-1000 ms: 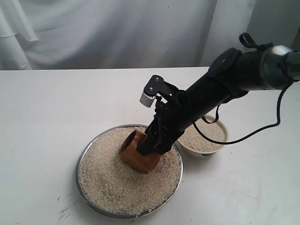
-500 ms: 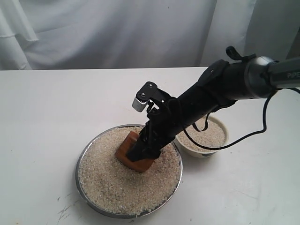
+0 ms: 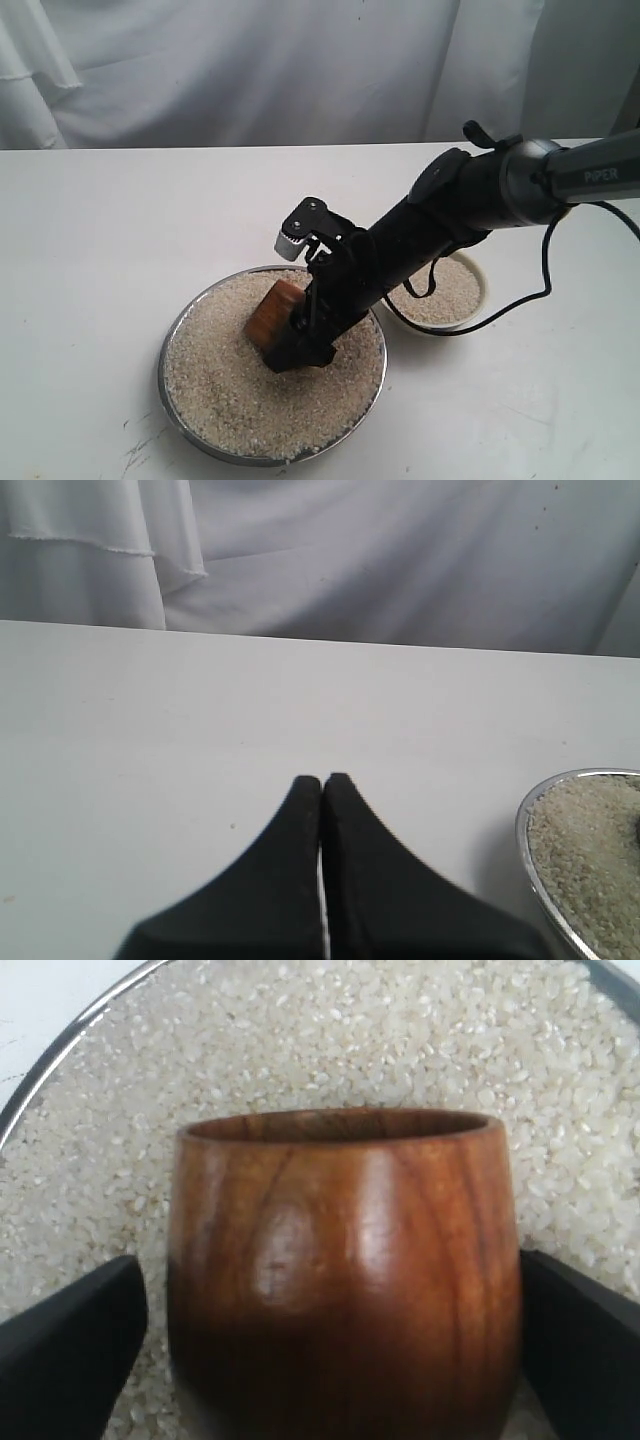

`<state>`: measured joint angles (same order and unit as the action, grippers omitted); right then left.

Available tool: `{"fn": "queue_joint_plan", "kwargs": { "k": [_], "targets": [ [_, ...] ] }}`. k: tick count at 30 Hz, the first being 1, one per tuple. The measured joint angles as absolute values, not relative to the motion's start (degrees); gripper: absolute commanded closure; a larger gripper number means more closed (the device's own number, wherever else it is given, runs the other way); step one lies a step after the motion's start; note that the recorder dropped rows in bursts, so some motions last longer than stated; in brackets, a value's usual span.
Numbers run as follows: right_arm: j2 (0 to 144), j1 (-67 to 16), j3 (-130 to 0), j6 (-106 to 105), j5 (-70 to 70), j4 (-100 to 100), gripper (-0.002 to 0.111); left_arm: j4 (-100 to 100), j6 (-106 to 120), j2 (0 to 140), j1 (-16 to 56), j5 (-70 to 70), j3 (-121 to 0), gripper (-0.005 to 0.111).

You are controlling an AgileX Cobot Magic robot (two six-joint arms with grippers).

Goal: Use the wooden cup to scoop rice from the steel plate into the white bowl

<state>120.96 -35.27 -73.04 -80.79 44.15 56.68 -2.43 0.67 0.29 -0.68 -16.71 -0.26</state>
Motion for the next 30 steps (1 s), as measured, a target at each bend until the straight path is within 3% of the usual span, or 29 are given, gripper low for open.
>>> {"fn": "queue_joint_plan", "kwargs": {
  "k": [11, 16, 27, 30],
  "targets": [
    [121.0, -35.8, -73.0, -79.5, 42.5, 53.6, 0.022, -2.4, 0.7, 0.3, -0.7, -16.7, -0.3, 0.107],
    [121.0, -36.0, -73.0, -79.3, 42.1, 53.4, 0.041, -2.4, 0.7, 0.3, -0.7, -16.7, -0.3, 0.107],
    [121.0, -36.0, -73.0, -79.3, 42.1, 53.3, 0.101, -2.4, 0.7, 0.3, -0.7, -16.7, -0.3, 0.107],
    [120.4, -36.0, -73.0, -79.3, 42.1, 52.3, 0.108, -2.4, 0.7, 0.3, -0.7, -16.7, -0.3, 0.107]
  ]
}}
